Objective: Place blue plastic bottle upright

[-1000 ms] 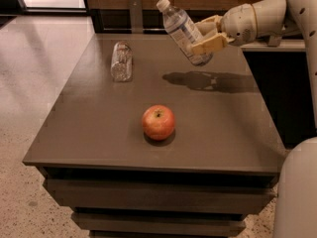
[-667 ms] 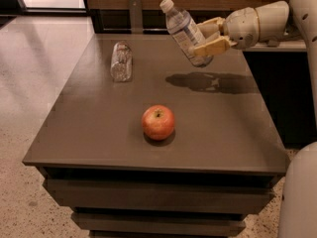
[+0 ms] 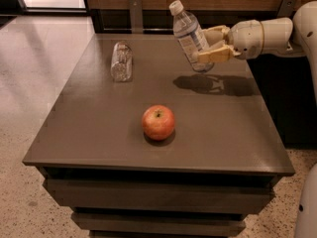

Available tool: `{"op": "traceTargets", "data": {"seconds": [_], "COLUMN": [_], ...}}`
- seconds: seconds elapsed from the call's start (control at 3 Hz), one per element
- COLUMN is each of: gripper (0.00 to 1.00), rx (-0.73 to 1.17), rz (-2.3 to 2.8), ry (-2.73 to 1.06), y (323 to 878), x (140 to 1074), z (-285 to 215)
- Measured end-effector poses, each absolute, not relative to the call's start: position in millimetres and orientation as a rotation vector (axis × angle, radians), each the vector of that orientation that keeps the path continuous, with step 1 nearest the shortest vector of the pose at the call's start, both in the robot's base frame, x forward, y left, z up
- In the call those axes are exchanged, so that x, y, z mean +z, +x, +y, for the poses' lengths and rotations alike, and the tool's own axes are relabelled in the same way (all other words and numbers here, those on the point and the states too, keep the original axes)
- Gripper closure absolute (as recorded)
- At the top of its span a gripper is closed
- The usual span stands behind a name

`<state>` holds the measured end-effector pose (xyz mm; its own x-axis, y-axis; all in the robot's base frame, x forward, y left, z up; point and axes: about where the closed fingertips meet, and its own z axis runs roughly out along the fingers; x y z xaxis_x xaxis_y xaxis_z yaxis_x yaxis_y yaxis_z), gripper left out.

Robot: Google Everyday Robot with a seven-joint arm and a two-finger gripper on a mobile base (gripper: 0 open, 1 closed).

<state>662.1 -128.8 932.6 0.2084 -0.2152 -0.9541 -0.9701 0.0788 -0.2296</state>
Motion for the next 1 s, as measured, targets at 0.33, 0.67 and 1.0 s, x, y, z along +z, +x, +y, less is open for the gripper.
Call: {"op": "traceTargets", "data": {"seconds": [0.33, 0.67, 1.0], "gripper": [1.0, 1.0, 1.0], "rx": [0.903, 0.939, 0.963], "rz": [1.173, 1.129, 1.109], "ry": [-1.336, -1.327, -1.336], "y": [656.7, 652.7, 651.7], "x": [930.0, 924.7, 918.1], "z": [-133.9, -138.7, -144.8]}}
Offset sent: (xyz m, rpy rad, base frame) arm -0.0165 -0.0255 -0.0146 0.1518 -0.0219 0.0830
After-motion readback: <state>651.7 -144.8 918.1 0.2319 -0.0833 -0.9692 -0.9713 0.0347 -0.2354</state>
